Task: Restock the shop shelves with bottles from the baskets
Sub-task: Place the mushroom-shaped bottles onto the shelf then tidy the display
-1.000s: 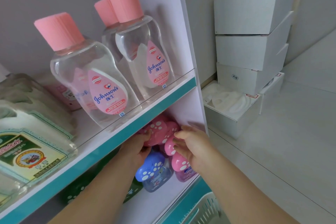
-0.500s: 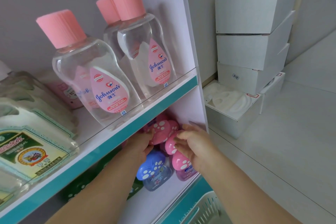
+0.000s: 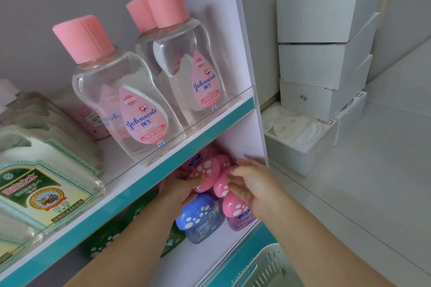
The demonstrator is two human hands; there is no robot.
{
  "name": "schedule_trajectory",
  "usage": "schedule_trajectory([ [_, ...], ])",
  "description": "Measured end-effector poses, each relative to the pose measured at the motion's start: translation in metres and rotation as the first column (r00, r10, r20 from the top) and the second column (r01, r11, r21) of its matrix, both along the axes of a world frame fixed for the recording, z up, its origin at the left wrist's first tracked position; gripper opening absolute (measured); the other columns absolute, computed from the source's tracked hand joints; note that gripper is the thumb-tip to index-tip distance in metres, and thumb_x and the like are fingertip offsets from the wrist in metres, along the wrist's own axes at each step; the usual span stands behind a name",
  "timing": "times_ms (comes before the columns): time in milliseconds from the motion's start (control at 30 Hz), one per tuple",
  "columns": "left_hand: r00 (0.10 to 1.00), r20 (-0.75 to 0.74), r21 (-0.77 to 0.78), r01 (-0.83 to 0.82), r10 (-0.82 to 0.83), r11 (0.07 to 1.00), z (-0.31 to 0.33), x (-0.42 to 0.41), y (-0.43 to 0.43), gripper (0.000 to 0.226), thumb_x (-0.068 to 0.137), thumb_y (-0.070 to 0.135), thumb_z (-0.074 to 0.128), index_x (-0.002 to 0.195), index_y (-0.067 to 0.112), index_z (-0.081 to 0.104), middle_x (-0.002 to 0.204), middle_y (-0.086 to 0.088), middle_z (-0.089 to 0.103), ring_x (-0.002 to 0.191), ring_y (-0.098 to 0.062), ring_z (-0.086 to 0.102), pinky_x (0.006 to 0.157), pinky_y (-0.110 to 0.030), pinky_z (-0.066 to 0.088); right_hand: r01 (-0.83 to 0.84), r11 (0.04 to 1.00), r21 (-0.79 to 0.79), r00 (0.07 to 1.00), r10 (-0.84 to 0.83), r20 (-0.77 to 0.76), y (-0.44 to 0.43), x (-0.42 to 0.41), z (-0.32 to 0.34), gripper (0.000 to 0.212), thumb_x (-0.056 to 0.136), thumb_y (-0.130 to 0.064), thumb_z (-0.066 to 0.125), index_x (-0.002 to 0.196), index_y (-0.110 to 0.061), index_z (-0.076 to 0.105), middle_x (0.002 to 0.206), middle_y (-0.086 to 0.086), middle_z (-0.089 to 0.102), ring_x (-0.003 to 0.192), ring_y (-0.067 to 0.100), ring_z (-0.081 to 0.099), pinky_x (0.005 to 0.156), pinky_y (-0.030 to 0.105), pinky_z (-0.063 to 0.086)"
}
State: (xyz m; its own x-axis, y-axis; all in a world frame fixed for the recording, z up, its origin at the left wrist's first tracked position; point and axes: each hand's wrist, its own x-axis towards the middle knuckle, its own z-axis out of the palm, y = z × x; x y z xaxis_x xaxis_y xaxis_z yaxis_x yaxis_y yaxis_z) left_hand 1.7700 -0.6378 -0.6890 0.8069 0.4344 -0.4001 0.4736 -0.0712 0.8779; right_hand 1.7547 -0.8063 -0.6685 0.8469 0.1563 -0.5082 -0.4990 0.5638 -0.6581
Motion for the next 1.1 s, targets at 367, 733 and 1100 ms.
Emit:
schedule_trajectory([
  [367, 0.999, 0.039, 0.057, 0.012, -0.014, 0.998, 0.004, -0.005, 0.001, 0.013, 0.083, 0.009, 0.068, 0.092, 0.006, 0.059, 0.107, -0.019, 0.063, 0.078, -0.025, 0.063, 0.053, -0.017, 0.056, -0.01, 1.0, -0.007, 1.0, 0.01, -0.001, 0.001, 0.0, 0.001, 0.024, 0.089, 0.008, 0.05, 0.097, -0.013, 0.054, 0.076, 0.009, 0.059, 0.063, 0.018, 0.056, 0.064, 0.028, 0.051],
  [733, 0.99, -0.048, 0.342, 0.139, -0.13, 0.929, 0.011, -0.008, 0.013, 0.035, 0.084, 0.025, 0.067, 0.112, 0.006, 0.056, 0.101, -0.015, 0.062, 0.078, -0.027, 0.062, 0.08, -0.038, 0.054, -0.027, 0.999, -0.04, 1.0, 0.027, -0.002, 0.001, -0.002, 0.001, 0.022, 0.089, 0.008, 0.049, 0.096, -0.012, 0.055, 0.079, 0.01, 0.059, 0.064, 0.018, 0.057, 0.066, 0.029, 0.051],
  [1100, 0.982, -0.078, 0.605, 0.185, -0.174, 0.774, 0.02, -0.026, 0.014, 0.055, 0.08, 0.052, 0.062, 0.117, 0.012, 0.056, 0.118, -0.012, 0.062, 0.105, -0.034, 0.059, 0.092, -0.044, 0.049, -0.069, 0.987, -0.144, 0.997, 0.073, 0.019, -0.013, -0.014, 0.004, 0.039, 0.089, 0.007, 0.049, 0.124, -0.009, 0.049, 0.084, 0.01, 0.06, 0.065, 0.017, 0.057, 0.057, 0.023, 0.054],
])
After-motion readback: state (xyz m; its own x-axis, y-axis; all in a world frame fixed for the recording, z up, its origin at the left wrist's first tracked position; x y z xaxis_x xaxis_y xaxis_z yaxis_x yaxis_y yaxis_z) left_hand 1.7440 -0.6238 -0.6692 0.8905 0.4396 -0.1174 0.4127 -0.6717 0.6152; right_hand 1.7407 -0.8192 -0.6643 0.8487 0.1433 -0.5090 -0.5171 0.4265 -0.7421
